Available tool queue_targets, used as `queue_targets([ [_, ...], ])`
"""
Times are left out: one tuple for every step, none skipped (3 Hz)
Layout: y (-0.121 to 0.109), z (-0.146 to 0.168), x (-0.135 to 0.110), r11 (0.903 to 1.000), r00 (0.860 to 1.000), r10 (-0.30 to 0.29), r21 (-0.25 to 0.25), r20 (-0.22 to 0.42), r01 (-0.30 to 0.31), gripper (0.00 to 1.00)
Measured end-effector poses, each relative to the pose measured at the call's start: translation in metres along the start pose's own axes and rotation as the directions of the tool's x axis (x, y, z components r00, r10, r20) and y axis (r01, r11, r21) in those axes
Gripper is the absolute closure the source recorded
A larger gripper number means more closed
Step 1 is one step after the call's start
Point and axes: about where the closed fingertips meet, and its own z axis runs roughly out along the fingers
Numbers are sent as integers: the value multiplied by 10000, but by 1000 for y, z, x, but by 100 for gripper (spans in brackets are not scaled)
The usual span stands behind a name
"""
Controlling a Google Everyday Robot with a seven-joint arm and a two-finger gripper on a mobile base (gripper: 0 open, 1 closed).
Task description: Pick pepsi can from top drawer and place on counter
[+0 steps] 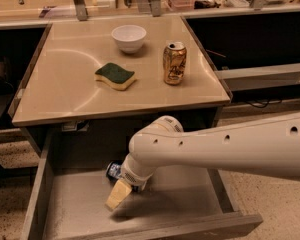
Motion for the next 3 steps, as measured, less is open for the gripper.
queue_targets([
  [0,0,0,10000,10000,1,-3,-4,-1,17],
  [0,0,0,10000,10000,0,-3,-4,0,42],
  [0,0,0,10000,10000,0,-3,-4,0,64],
])
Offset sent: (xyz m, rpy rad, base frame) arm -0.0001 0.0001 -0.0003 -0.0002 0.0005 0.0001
